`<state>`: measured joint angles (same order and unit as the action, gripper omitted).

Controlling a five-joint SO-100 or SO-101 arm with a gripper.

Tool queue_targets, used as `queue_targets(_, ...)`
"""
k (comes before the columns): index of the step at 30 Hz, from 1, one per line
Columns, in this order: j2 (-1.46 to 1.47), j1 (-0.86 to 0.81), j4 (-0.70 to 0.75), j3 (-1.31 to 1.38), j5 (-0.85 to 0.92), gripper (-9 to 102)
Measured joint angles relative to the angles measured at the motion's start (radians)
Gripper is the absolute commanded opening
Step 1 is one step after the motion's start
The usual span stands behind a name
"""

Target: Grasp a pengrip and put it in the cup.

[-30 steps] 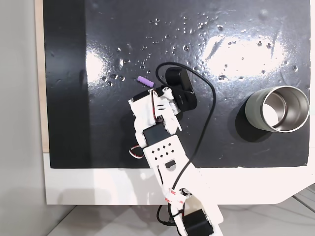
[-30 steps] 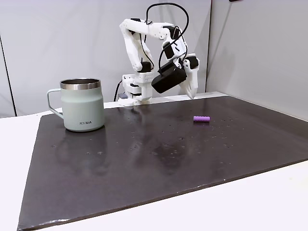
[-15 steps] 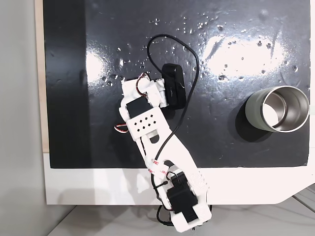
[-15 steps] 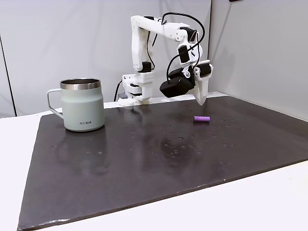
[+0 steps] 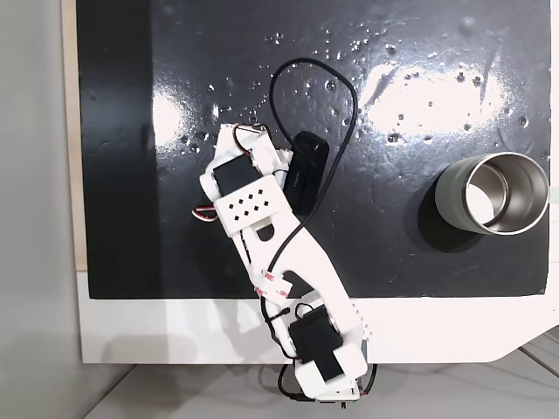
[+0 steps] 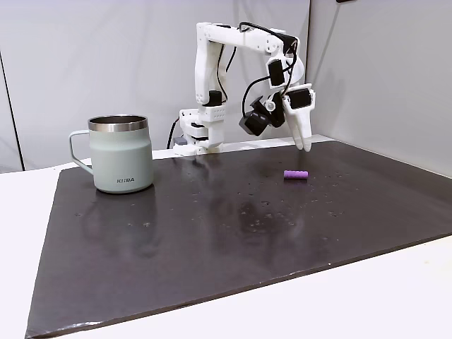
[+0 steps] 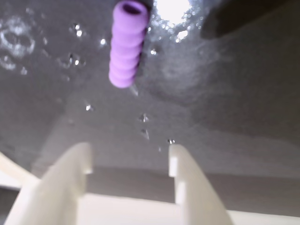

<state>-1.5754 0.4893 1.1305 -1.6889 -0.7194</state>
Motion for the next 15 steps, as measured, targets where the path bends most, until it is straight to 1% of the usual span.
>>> queue_targets(7,0.183,-0.032,0.13,0.19,-0.057,24)
queue_targets(15,0.328,-0.057,0.207,0.313,-0.063,23)
